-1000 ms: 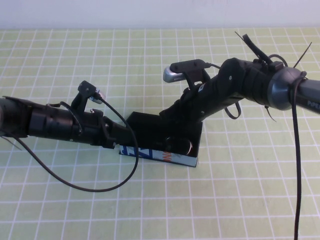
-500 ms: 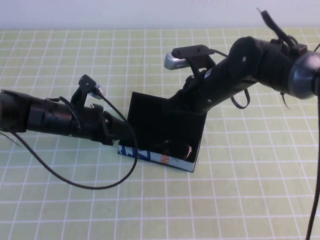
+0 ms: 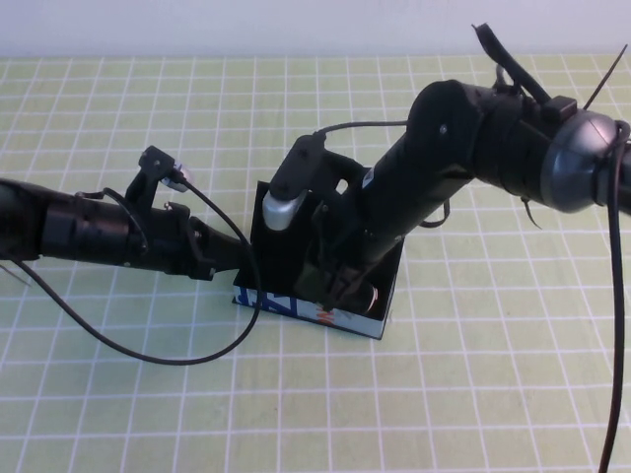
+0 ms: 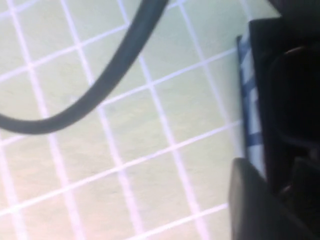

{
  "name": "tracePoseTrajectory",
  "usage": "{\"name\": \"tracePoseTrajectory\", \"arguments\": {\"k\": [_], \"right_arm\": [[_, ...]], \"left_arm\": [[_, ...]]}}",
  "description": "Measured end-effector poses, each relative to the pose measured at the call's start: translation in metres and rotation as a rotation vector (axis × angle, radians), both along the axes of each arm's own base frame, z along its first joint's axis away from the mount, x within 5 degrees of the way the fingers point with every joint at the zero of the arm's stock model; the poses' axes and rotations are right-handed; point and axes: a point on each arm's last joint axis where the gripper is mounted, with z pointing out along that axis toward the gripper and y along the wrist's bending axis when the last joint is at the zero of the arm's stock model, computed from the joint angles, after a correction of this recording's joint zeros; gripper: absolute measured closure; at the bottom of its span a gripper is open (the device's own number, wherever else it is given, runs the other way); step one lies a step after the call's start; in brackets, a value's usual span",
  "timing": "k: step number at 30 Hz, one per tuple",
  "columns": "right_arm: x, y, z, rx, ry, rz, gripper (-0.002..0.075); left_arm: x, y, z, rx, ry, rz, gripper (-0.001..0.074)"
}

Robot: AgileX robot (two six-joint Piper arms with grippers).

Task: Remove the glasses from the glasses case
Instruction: Pick up the glasses from the glasses case

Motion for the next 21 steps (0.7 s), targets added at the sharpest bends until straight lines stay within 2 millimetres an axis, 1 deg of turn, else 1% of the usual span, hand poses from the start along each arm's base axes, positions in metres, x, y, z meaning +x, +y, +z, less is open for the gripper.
{"name": "tracePoseTrajectory", "arguments": {"k": [3,5,9,13,16,21], "right_arm": [[0.003,0.000,-0.001,-0.026,-0.063,0.016,0.0492],[0.006,-0.001,-0.007,-0.054,-0.079,0.026,0.0465],[0.011,0.001,-0.022,-0.080,-0.064,0.028,0.0450],[0.018,0.006,-0.031,-0.092,-0.055,0.034,0.0448],[0.022,0.009,-0.026,-0.088,-0.063,0.043,0.0447],[0.026,0.011,-0.009,-0.088,-0.094,0.063,0.0447]], "left_arm": [[0.000,0.000,0.000,0.001,0.003,0.004,0.0739],[0.000,0.000,0.000,0.001,0.002,0.007,0.0739],[0.001,0.000,0.000,0.002,0.001,0.011,0.0739],[0.001,0.000,0.000,0.000,0.002,0.012,0.0740],[0.001,0.000,0.000,0.000,0.002,0.012,0.0739],[0.001,0.001,0.000,0.005,0.000,0.017,0.0739]]}}
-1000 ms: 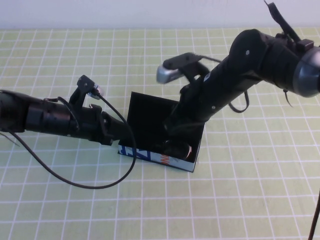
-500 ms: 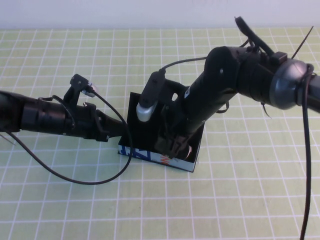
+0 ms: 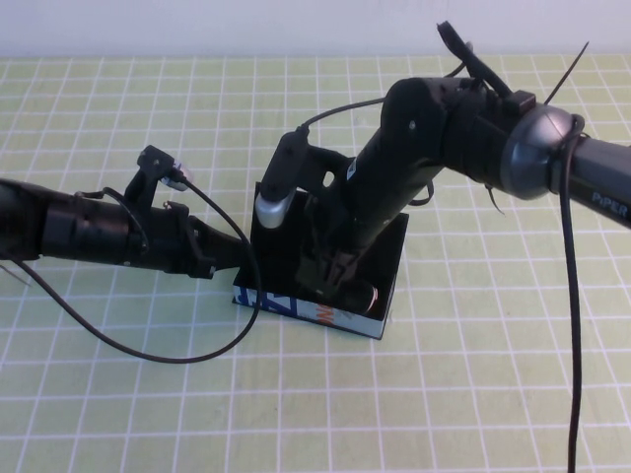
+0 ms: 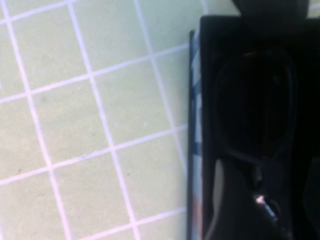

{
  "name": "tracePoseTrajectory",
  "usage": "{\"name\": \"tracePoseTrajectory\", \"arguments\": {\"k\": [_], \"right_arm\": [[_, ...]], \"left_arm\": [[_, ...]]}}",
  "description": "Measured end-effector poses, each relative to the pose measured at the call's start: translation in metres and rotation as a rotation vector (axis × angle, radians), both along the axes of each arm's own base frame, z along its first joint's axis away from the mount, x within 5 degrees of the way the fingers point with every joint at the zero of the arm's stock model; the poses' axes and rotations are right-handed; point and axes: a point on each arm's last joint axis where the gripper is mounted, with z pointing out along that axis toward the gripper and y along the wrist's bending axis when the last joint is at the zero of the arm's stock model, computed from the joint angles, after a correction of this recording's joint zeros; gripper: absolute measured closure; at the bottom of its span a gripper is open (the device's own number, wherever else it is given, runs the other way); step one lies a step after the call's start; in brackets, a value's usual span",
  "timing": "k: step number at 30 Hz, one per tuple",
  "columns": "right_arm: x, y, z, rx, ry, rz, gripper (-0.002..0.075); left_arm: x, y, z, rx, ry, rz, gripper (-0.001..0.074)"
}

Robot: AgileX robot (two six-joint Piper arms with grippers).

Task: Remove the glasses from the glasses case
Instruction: Pick up the glasses from the glasses case

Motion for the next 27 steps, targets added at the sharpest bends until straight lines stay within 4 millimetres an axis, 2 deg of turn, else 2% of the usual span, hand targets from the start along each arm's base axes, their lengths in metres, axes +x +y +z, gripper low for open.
{"name": "tracePoseTrajectory", "arguments": {"k": [3,11,17,27], "right_arm": [[0.002,0.001,0.001,-0.007,-0.006,0.006,0.0440],[0.008,0.000,-0.018,-0.081,-0.007,0.023,0.0419],[0.009,0.000,-0.018,-0.077,-0.017,0.021,0.0419],[0.013,0.002,-0.029,-0.083,-0.024,0.015,0.0419]], "left_arm": [[0.000,0.000,0.000,0.004,-0.002,0.005,0.0739],[0.000,0.000,0.000,0.004,0.001,0.007,0.0739],[0.000,0.000,0.000,0.004,0.001,0.007,0.0739],[0.000,0.000,0.000,0.004,0.001,0.007,0.0739]]}}
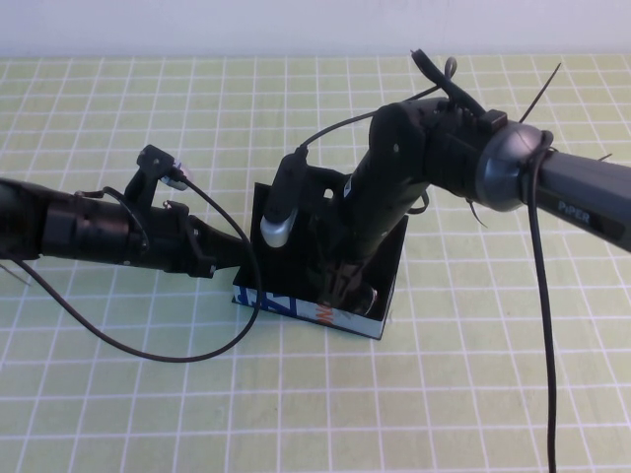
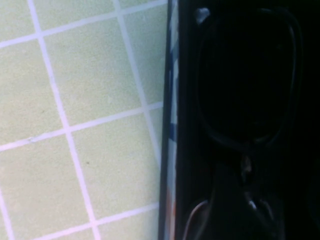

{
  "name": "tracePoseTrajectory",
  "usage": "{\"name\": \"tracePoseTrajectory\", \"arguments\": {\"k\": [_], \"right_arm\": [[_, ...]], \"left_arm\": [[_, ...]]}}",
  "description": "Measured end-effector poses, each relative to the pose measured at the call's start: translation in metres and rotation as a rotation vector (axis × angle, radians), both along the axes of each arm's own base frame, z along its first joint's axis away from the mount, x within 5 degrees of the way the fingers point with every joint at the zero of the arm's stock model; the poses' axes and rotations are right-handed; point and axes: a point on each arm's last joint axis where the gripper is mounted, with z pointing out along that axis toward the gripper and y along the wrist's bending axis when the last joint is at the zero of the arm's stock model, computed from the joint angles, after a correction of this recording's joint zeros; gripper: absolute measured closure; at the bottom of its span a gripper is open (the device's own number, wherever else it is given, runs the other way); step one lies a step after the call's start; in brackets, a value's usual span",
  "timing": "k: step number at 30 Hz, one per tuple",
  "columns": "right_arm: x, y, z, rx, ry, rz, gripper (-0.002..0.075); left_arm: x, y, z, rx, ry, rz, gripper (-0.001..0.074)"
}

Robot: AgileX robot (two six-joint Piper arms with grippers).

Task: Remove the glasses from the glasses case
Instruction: Pick up the glasses from the glasses case

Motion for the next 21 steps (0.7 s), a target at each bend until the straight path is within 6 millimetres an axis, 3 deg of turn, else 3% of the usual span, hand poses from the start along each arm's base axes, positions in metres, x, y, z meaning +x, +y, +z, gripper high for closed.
{"name": "tracePoseTrajectory", "arguments": {"k": [21], "right_arm": [[0.0039,0.0020,-0.0092,-0.001,-0.009,-0.006,0.0428]], "left_arm": [[0.0002,0.0000,0.0003,0.001,0.003,0.000,0.0739]]}}
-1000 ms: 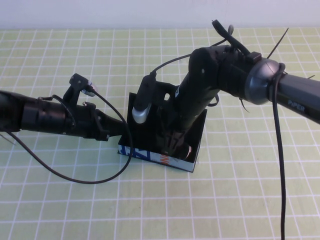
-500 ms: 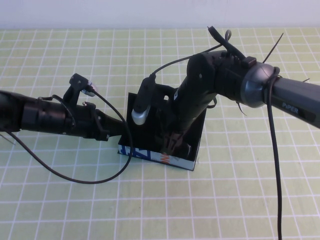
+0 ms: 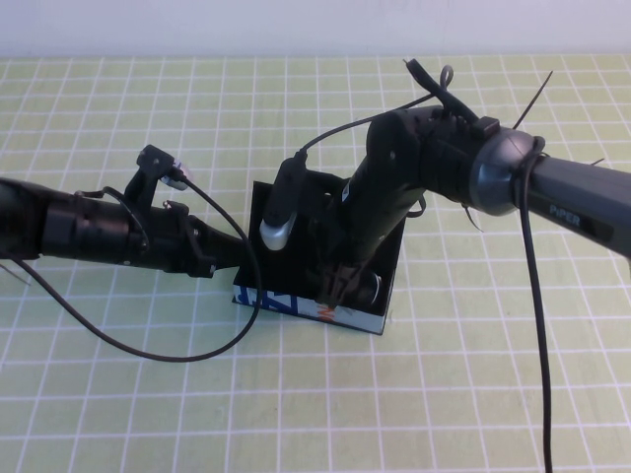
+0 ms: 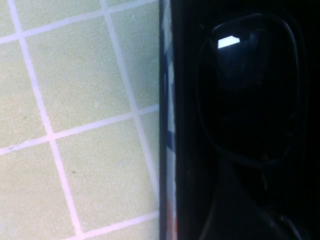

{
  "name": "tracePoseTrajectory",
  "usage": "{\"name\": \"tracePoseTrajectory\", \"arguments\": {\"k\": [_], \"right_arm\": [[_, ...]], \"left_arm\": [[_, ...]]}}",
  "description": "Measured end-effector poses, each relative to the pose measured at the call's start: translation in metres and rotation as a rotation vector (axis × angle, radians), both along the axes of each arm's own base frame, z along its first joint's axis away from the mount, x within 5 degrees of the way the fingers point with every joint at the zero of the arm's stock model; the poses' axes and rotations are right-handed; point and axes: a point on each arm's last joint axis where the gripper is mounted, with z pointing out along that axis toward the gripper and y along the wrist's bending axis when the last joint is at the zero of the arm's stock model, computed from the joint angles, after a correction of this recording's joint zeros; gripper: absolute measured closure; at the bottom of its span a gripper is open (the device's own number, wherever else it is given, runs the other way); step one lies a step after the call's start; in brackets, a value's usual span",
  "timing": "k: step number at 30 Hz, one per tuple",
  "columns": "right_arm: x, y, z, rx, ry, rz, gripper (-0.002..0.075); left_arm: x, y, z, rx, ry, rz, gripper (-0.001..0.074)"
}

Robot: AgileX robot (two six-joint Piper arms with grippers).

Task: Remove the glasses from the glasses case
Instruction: Pick up the glasses from the glasses case, then place the glasses on the table

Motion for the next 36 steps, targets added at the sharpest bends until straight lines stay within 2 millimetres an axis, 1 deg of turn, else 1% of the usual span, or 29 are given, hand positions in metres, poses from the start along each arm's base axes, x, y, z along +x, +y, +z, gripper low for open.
{"name": "tracePoseTrajectory", "arguments": {"k": [3,7,10,14,18,20,23,25,27,29,31,34,36], "right_arm": [[0.000,0.000,0.000,-0.005,-0.004,0.002,0.0482],[0.000,-0.001,0.000,-0.011,-0.008,0.004,0.0613],[0.001,-0.001,0.001,-0.011,-0.007,0.006,0.0682],[-0.002,0.000,0.005,-0.018,-0.005,0.017,0.0706],[-0.004,-0.002,0.018,-0.047,0.025,0.010,0.0714],[-0.005,-0.003,0.034,-0.044,0.033,-0.005,0.0715],[-0.010,-0.005,0.067,-0.022,0.031,-0.024,0.0715],[-0.016,-0.010,0.089,-0.002,0.033,-0.057,0.0715],[-0.022,-0.018,0.108,0.013,0.043,-0.099,0.0715],[-0.026,-0.030,0.127,0.036,0.045,-0.163,0.0715],[-0.029,-0.047,0.147,0.075,0.047,-0.262,0.0715],[-0.030,-0.076,0.172,0.140,0.052,-0.423,0.0715],[-0.032,-0.098,0.179,0.163,0.071,-0.532,0.0715]], "left_arm": [[0.000,0.000,0.000,0.001,0.000,-0.001,0.0739],[0.000,0.000,0.000,0.000,0.002,-0.002,0.0739],[0.000,0.000,0.000,0.000,0.004,-0.001,0.0739],[-0.001,0.000,0.000,-0.005,0.007,-0.005,0.0739],[-0.002,-0.001,0.004,-0.024,0.017,-0.015,0.0739],[-0.003,-0.002,0.013,-0.037,0.016,-0.003,0.0739],[-0.007,-0.001,0.037,-0.052,-0.017,0.014,0.0739],[-0.012,-0.001,0.059,-0.055,-0.056,0.023,0.0739],[-0.018,0.000,0.080,-0.056,-0.101,0.027,0.0739],[-0.026,0.001,0.101,-0.060,-0.152,0.032,0.0739],[-0.032,0.002,0.118,-0.065,-0.192,0.035,0.0739],[-0.039,0.002,0.132,-0.075,-0.206,0.046,0.0739],[-0.042,0.002,0.136,-0.075,-0.200,0.050,0.0739]]}}
